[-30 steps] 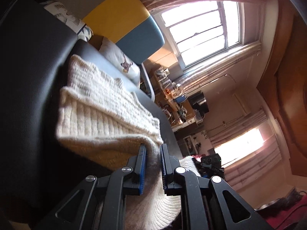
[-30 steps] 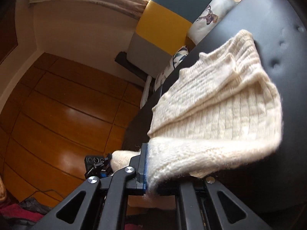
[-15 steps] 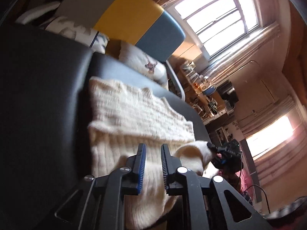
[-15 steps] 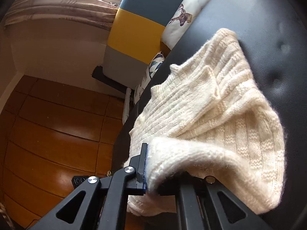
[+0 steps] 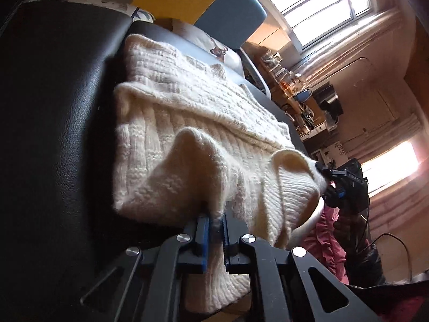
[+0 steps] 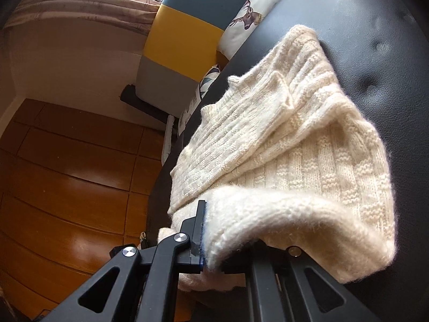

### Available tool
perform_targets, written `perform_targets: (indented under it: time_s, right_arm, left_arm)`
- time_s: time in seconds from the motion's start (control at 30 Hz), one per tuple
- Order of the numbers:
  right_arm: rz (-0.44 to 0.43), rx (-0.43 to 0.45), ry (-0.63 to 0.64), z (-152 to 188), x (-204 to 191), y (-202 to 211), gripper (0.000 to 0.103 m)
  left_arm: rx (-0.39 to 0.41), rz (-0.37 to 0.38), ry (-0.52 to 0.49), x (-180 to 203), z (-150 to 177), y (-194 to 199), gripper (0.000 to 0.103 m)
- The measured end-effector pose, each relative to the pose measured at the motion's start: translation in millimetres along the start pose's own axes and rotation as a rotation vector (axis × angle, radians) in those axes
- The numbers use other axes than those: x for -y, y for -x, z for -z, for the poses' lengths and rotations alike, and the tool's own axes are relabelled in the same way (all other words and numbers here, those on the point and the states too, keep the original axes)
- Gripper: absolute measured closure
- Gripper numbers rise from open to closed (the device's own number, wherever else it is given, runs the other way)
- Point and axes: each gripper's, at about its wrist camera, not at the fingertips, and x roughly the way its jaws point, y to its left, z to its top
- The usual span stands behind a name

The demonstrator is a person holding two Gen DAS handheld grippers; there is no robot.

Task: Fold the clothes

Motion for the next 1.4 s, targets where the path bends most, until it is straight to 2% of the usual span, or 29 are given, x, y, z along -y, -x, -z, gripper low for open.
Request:
perform_targets:
  time_s: [0.07,0.13,0.2,0.3,0.37,0.5,0.63,0.87,0.97,1.0,1.07,1.17,1.2,1.23,1.3,1.37,1.4]
  right_arm:
    - [-0.002,-0.025,0.046,5.5,-6.9,1.5,0.097]
    - [-0.047,-0.038,0.091,11.0,-17.7,7.6,0.097]
    - [-0.103,-0.019,0.129,11.6,-30.1,18.5,0.097]
    - [-0.141,0.021,0.133,0.6,-40.9,28.9,0.097]
    - [-0.168,0.047,0.125,-9.6,-46.5,31.5,0.097]
    - [-0.190,0.084,0.089,-33.3,-45.7,27.6,0.097]
    - [-0.187,0.106,0.015,-58.6,-30.0,15.9,0.097]
    - [-0.110,0.104,-0.143,-102.0,13.9,-11.2,0.097]
    - [-0.127,0.078,-0.216,-112.9,31.6,-24.5,0.091]
    - [-0.131,0.071,-0.246,-115.8,37.1,-27.7,0.082]
    - [-0.162,0.057,-0.278,-120.0,44.6,-32.4,0.078]
    - [-0.189,0.046,-0.296,-124.2,48.6,-34.6,0.073]
    - [-0.203,0.040,-0.298,-125.6,49.1,-35.1,0.072]
    - [-0.217,0.044,-0.301,-127.4,49.6,-34.0,0.071]
    - [-0.276,0.096,-0.339,-130.7,56.2,-30.7,0.063]
    - [-0.297,0.154,-0.409,-132.6,69.0,-30.1,0.056]
    - [-0.290,0.170,-0.434,-133.2,74.6,-31.0,0.055]
  left_arm:
    - [0.044,0.101,0.016,9.2,2.4,16.9,0.096]
    - [0.119,0.216,0.039,18.0,0.7,40.3,0.096]
    - [0.189,0.294,0.068,20.7,-10.8,56.4,0.096]
    - [0.294,0.411,0.111,24.8,-28.2,80.6,0.096]
    - [0.327,0.452,0.119,27.0,-49.2,83.3,0.096]
    - [0.353,0.478,0.131,25.1,-91.3,72.4,0.096]
    - [0.346,0.455,0.187,8.5,-121.0,42.6,0.096]
    - [0.313,0.391,0.308,-27.2,-167.2,-14.6,0.096]
    - [0.286,0.328,0.400,-51.0,-176.1,-39.9,0.096]
    - [0.275,0.303,0.431,-58.8,-177.5,-47.7,0.096]
    - [0.238,0.321,0.501,-74.7,-178.9,-62.6,0.096]
    - [0.244,0.313,0.568,-89.7,-177.6,-67.2,0.093]
    - [0.263,0.318,0.594,-95.4,-175.8,-64.6,0.088]
    - [0.290,0.325,0.627,-102.1,-173.1,-61.0,0.078]
    - [0.345,0.339,0.694,-115.5,-167.6,-53.6,0.065]
    - [0.374,0.297,0.736,-126.5,-162.1,-47.4,0.062]
    - [0.368,0.258,0.722,-127.4,-160.5,-45.1,0.062]
